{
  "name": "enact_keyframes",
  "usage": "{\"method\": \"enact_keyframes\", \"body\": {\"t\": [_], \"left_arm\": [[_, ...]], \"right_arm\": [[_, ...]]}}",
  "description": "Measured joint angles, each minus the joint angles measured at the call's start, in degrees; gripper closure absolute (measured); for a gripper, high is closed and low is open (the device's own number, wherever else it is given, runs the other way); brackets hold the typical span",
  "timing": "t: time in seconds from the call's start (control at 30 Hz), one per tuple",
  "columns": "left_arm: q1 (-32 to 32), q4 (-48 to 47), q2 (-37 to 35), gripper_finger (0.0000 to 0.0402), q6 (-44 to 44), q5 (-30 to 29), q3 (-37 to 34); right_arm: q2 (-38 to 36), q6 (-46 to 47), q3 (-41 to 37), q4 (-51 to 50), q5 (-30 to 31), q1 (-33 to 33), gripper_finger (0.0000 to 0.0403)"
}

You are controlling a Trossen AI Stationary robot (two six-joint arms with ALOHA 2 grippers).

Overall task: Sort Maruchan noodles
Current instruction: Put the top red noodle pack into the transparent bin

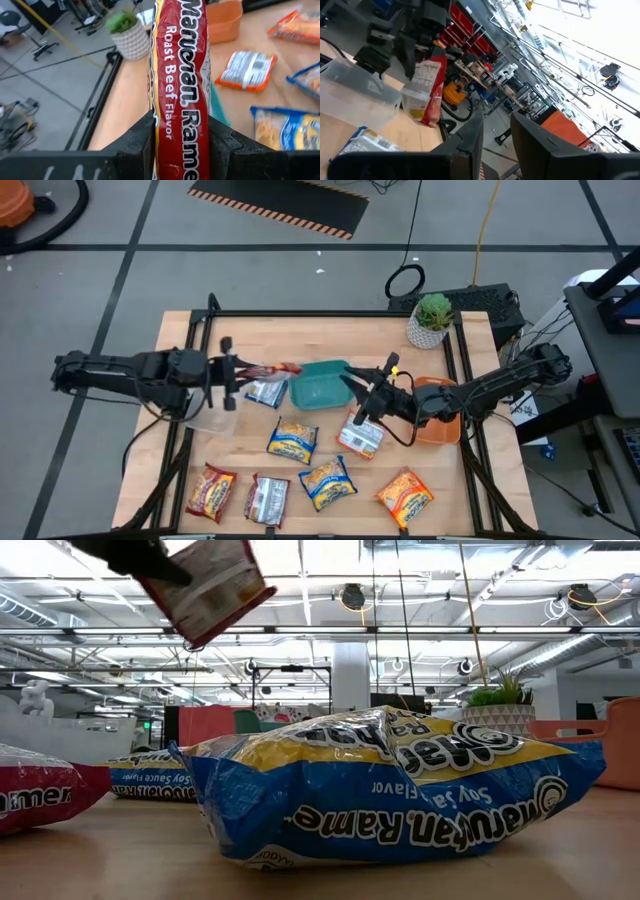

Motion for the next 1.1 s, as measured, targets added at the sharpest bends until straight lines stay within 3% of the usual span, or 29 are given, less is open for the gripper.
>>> {"method": "enact_keyframes", "body": {"t": [0.2, 0.73, 0.97, 1.1], "left_arm": [[0.0, -9.62, -3.62, 0.0282, -0.44, -6.33, 0.0], [0.0, -21.81, -4.62, 0.0282, -4.93, -6.38, 0.02], [-0.03, -22.66, -5.23, 0.0281, -4.99, -6.38, 0.76], [-0.07, -27.15, -4.87, 0.0281, -13.02, -6.54, 5.9]], "right_arm": [[0.0, 0.0, 0.0, 0.01, -0.01, -0.02, 0.0308], [0.0, -1.14, 0.0, -0.92, 0.19, -0.04, 0.0308], [0.0, -1.27, 0.0, -1.08, 0.23, -0.02, 0.0308], [0.0, -1.18, 0.0, -1.08, 0.28, -0.02, 0.0308]]}}
